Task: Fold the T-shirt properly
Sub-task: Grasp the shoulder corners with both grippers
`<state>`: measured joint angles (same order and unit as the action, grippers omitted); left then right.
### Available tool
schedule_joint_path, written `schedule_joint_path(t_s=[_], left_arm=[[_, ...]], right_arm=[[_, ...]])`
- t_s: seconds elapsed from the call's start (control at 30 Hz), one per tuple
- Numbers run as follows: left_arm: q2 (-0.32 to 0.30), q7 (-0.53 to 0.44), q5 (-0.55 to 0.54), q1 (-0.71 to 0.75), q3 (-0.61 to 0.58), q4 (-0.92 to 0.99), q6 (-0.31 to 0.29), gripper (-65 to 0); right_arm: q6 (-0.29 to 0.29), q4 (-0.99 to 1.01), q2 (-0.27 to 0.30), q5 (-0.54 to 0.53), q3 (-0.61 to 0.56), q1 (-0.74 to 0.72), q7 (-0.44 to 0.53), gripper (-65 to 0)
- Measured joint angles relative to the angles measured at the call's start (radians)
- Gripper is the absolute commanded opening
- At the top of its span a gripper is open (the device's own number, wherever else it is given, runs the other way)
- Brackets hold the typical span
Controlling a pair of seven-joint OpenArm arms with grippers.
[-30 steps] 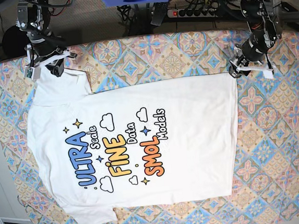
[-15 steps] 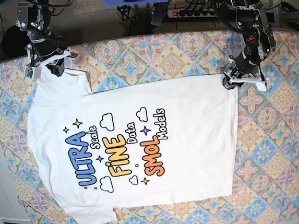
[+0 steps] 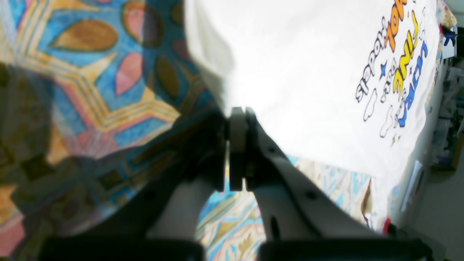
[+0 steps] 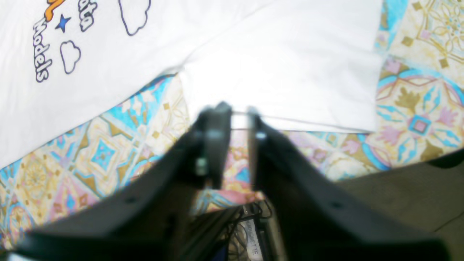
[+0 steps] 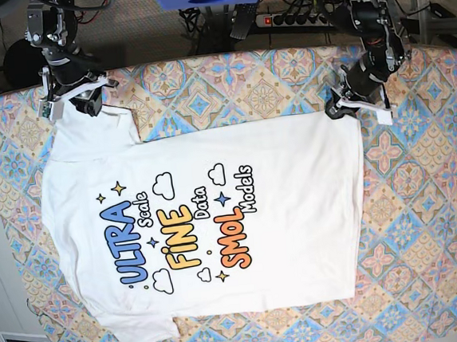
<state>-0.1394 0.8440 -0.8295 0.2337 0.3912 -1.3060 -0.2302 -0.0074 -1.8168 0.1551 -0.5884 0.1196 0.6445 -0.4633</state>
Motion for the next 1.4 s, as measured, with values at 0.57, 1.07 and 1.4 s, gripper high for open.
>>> schedule_joint_path(t_s=[0.57, 1.07, 1.4], left_arm=[[-0.002, -0.002, -0.01, 0.014, 0.004, 0.0, -0.004, -65.0], [-0.002, 0.002, -0.01, 0.016, 0.008, 0.0, -0.007, -65.0], [-0.002, 0.005, -0.011, 0.016, 0.01, 0.0, -0.007, -65.0]], right_arm=[[-0.004, 0.22, 0.0, 0.0, 0.061, -0.149, 0.004, -36.2], [0.079, 0.397, 0.0, -0.003, 0.124, -0.208, 0.05, -36.2], [0.106, 0.412, -0.007, -0.027, 0.174, -0.227, 0.031, -36.2]])
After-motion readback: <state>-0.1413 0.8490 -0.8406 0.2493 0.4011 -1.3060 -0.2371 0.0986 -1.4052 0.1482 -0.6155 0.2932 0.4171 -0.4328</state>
